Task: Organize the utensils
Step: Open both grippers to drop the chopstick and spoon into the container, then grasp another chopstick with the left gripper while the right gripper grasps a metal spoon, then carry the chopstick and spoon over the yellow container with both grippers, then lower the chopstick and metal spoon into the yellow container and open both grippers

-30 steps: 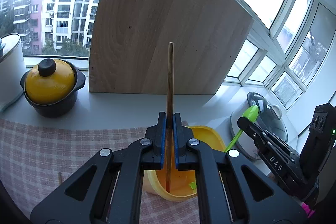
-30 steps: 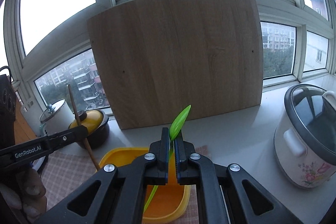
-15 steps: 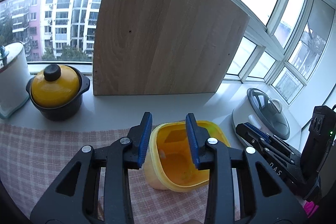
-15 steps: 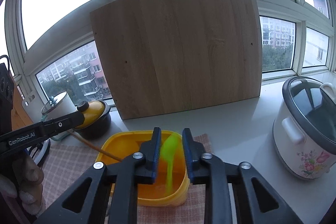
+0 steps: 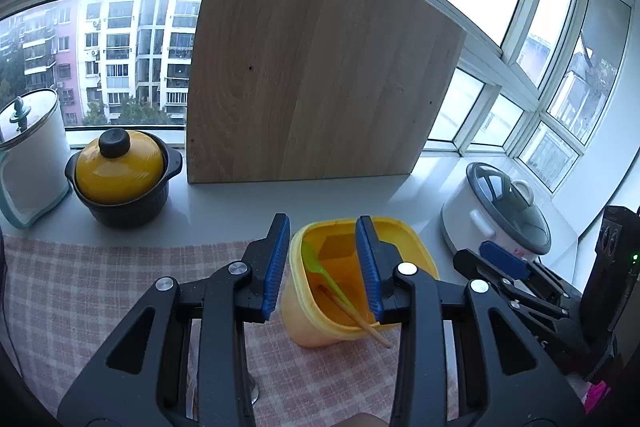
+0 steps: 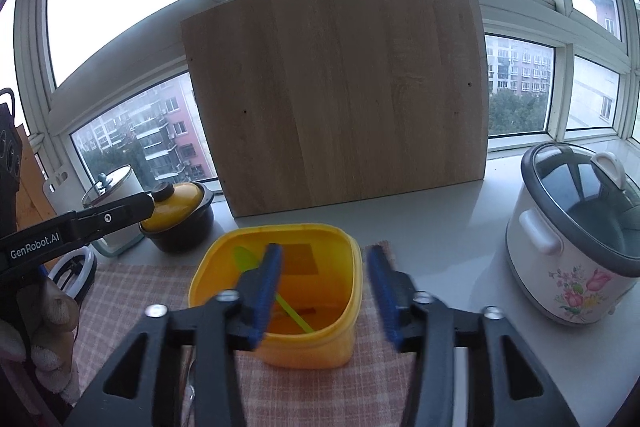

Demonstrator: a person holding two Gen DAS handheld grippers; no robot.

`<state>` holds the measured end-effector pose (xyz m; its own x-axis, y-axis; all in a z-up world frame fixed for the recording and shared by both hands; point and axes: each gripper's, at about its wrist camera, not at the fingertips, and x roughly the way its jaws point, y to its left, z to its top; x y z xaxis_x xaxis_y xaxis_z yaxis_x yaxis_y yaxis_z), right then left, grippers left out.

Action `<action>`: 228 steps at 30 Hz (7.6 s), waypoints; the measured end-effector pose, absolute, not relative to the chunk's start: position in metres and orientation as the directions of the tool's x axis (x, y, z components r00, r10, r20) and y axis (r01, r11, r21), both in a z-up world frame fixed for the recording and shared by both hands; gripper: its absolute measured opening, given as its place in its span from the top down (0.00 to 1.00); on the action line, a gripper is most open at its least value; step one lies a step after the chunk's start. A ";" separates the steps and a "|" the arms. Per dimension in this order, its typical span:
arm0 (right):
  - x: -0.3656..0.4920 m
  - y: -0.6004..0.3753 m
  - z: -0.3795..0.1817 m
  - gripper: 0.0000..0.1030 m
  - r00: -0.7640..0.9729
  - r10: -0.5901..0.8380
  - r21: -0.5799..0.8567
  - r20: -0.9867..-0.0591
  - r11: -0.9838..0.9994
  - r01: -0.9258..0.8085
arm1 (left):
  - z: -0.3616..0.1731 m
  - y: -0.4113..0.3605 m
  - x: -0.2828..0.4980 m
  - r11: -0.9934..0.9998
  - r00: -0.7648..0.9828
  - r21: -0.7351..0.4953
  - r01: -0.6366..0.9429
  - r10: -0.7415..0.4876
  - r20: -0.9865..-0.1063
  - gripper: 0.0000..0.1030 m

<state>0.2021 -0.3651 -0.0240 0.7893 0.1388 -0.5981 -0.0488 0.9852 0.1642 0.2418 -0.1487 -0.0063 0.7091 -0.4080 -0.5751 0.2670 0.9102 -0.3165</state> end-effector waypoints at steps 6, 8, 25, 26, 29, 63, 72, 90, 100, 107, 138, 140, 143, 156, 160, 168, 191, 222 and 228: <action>0.185 -0.364 -0.020 0.18 0.803 0.132 0.167 -0.581 0.985 -0.041 | -0.004 -0.141 0.227 0.920 0.721 -0.282 0.272 -0.389 -0.574 0.51; 0.177 -0.363 -0.017 0.11 0.815 0.132 0.170 -0.564 0.985 -0.042 | -0.004 -0.135 0.220 0.926 0.728 -0.264 0.271 -0.376 -0.573 0.46; 0.152 -0.332 -0.046 0.05 0.698 0.257 0.229 -0.668 0.964 -0.135 | -0.055 -0.039 0.191 0.965 0.654 -0.220 0.143 -0.259 -0.711 0.46; 0.152 -0.327 -0.050 0.05 0.684 0.270 0.234 -0.678 0.961 -0.148 | -0.061 -0.035 0.190 0.965 0.639 -0.227 0.135 -0.260 -0.724 0.46; 0.152 -0.314 -0.061 0.16 0.639 0.320 0.251 -0.699 0.947 -0.200 | -0.076 -0.027 0.190 0.964 0.607 -0.235 0.121 -0.259 -0.751 0.46; 0.211 -0.191 -0.169 0.68 0.366 0.304 0.149 -0.879 0.906 -0.396 | -0.187 -0.023 0.247 0.970 0.394 -0.235 0.059 -0.239 -0.887 0.77; 0.220 -0.183 -0.178 0.68 0.356 0.275 0.118 -0.893 0.907 -0.405 | -0.193 -0.029 0.256 0.981 0.406 -0.184 0.059 -0.192 -0.894 0.91; 0.232 -0.170 -0.176 0.96 0.335 0.295 0.132 -0.895 0.892 -0.433 | -0.193 -0.005 0.247 0.962 0.411 -0.274 0.008 -0.253 -0.876 0.96; 0.220 -0.167 -0.154 1.00 0.367 0.322 0.135 -0.873 0.881 -0.454 | -0.176 0.017 0.231 0.944 0.444 -0.329 -0.037 -0.279 -0.851 0.97; 0.202 -0.176 -0.123 1.00 0.424 0.349 0.137 -0.836 0.880 -0.454 | -0.149 0.026 0.211 0.936 0.496 -0.351 -0.029 -0.291 -0.818 0.97; 0.132 -0.273 -0.019 1.00 0.666 0.363 0.181 -0.652 0.927 -0.327 | -0.026 0.002 0.128 0.901 0.688 -0.416 0.120 -0.378 -0.620 0.97; 0.129 -0.280 -0.012 1.00 0.680 0.359 0.183 -0.639 0.930 -0.319 | -0.020 -0.002 0.128 0.897 0.695 -0.423 0.132 -0.388 -0.605 0.97; 0.126 -0.293 -0.003 1.00 0.702 0.352 0.193 -0.619 0.935 -0.298 | -0.011 -0.009 0.129 0.889 0.704 -0.430 0.156 -0.406 -0.583 0.97; 0.133 -0.343 0.029 1.00 0.783 0.275 0.186 -0.558 0.961 -0.205 | 0.027 -0.028 0.158 0.868 0.746 -0.452 0.206 -0.438 -0.502 0.97; 0.143 -0.353 0.038 1.00 0.804 0.252 0.176 -0.539 0.967 -0.185 | 0.037 -0.035 0.170 0.865 0.756 -0.451 0.219 -0.443 -0.481 0.97; 0.161 -0.367 0.051 1.00 0.833 0.223 0.172 -0.506 0.973 -0.156 | 0.057 -0.057 0.190 0.871 0.771 -0.423 0.250 -0.443 -0.457 0.97; 0.232 -0.384 0.023 1.00 0.845 0.110 0.170 -0.523 0.985 -0.023 | 0.043 -0.107 0.253 0.864 0.732 -0.429 0.263 -0.469 -0.495 0.97; 0.248 -0.364 -0.030 1.00 0.752 0.177 0.178 -0.635 0.981 -0.081 | -0.007 -0.148 0.257 0.901 0.669 -0.320 0.294 -0.433 -0.604 0.97; 0.247 -0.363 -0.033 0.94 0.744 0.186 0.181 -0.642 0.979 -0.088 | -0.008 -0.149 0.255 0.901 0.667 -0.315 0.300 -0.434 -0.606 0.97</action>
